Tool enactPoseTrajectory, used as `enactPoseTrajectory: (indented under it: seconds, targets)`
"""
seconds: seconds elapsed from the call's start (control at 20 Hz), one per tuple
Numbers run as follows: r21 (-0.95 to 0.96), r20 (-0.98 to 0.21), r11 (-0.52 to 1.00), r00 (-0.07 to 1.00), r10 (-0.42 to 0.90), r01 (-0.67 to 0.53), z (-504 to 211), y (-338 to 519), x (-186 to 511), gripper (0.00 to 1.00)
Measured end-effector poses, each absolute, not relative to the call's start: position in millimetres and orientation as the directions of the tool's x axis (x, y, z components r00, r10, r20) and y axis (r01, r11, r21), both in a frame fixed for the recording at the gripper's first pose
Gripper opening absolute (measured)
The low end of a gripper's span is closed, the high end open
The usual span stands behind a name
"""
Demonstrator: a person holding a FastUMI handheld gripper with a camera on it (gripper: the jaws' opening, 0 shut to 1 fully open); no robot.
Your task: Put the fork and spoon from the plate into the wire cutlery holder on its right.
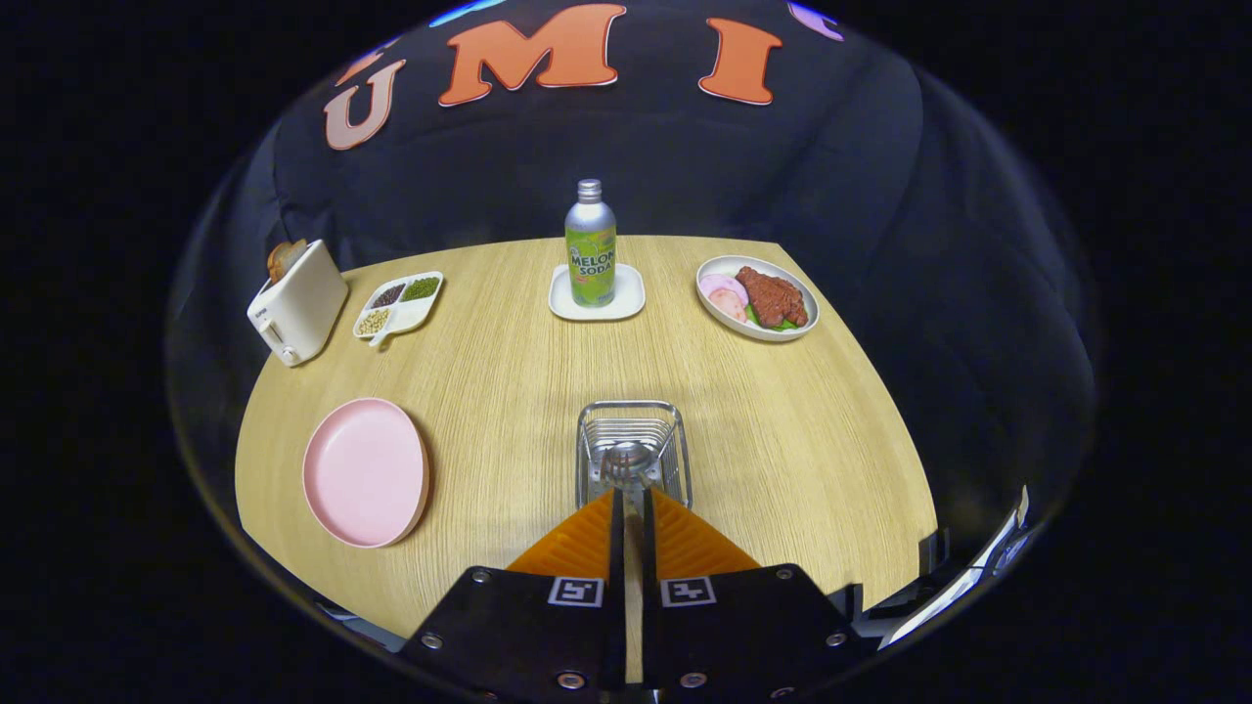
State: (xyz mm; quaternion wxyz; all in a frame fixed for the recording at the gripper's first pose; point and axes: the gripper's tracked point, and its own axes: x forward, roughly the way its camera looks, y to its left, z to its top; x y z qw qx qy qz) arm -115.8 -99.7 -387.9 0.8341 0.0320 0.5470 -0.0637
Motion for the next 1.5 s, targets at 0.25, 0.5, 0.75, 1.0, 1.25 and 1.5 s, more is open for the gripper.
enactPoseTrajectory:
  seconds: [0.25, 0.5, 0.75, 1.0, 1.25, 1.5]
  targets:
    - [0.043, -0.833, 0.991, 0.552, -0.035, 0.128, -352.9, -99.4, -80.3, 0.1]
    - [0.031, -0.705, 0.994, 0.708, -0.051, 0.102, -299.4, -101.1, -43.8, 0.28]
    - [0.039, -0.542, 0.996, 0.839, -0.05, 0.085, -224.4, -96.9, -11.7, 0.53]
    - [0.013, -0.356, 0.997, 0.932, -0.071, 0.081, -142.3, -98.9, 14.6, 0.73]
    - [0.004, -0.236, 0.995, 0.967, -0.091, 0.095, -84.1, -105.0, 20.1, 0.86]
    - [0.009, -0.134, 0.996, 0.987, -0.086, 0.088, -46.7, -104.2, 21.2, 0.9]
